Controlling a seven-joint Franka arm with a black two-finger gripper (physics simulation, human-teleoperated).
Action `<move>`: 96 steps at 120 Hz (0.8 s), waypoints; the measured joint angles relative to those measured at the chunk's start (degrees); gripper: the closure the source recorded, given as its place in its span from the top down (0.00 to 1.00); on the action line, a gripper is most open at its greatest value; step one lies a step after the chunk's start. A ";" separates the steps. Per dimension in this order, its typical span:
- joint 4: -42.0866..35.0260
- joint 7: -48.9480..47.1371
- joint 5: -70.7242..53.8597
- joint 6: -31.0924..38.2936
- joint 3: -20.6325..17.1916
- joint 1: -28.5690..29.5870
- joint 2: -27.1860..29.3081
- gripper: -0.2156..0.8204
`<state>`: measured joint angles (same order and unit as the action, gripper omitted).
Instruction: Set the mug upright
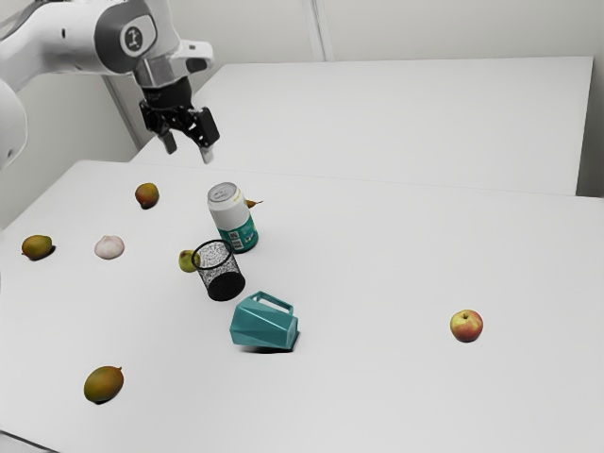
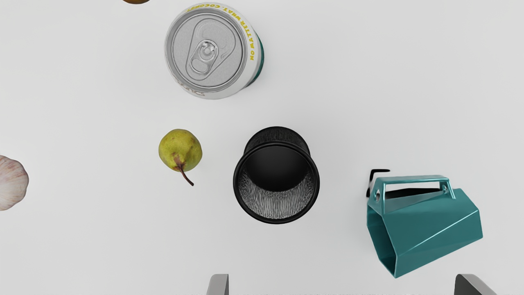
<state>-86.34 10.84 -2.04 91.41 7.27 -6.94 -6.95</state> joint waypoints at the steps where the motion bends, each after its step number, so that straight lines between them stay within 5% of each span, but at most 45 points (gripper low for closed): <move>1: -0.12 0.05 0.00 0.07 0.03 0.01 0.02 0.79; 21: -2.11 0.79 1.54 1.07 0.93 -0.12 0.58 0.79; 46: -23.92 1.01 12.66 6.76 2.90 0.12 11.01 0.79; 96: -37.14 1.34 32.72 13.27 4.11 -0.41 9.52 0.79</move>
<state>-123.48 12.18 30.68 104.68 11.38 -7.35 2.57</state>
